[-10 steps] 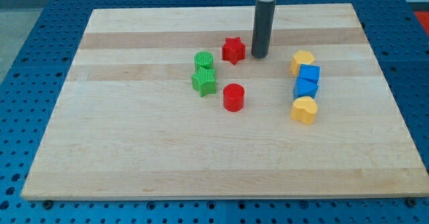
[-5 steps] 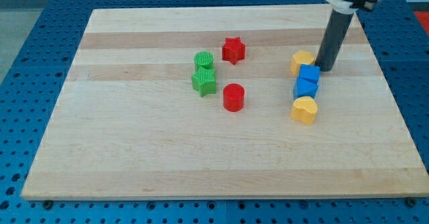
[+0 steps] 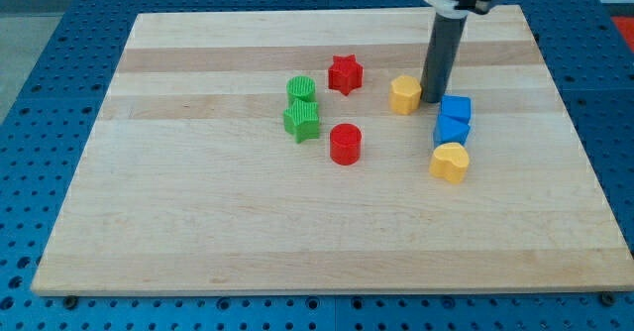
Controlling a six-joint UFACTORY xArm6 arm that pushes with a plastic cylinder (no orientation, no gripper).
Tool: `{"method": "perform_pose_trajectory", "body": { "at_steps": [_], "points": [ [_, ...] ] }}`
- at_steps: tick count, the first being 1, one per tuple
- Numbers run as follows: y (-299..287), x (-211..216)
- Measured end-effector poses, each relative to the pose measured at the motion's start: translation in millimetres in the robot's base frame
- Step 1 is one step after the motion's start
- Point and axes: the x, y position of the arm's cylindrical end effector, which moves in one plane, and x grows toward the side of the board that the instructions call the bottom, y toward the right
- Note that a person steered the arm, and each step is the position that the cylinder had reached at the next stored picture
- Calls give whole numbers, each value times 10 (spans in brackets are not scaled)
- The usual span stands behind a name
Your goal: Move the hexagon to the bottom right of the red star
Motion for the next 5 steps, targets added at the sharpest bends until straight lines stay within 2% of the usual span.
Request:
{"method": "perform_pose_trajectory", "body": {
  "at_steps": [5],
  "points": [
    [-547,2]
  ]
}}
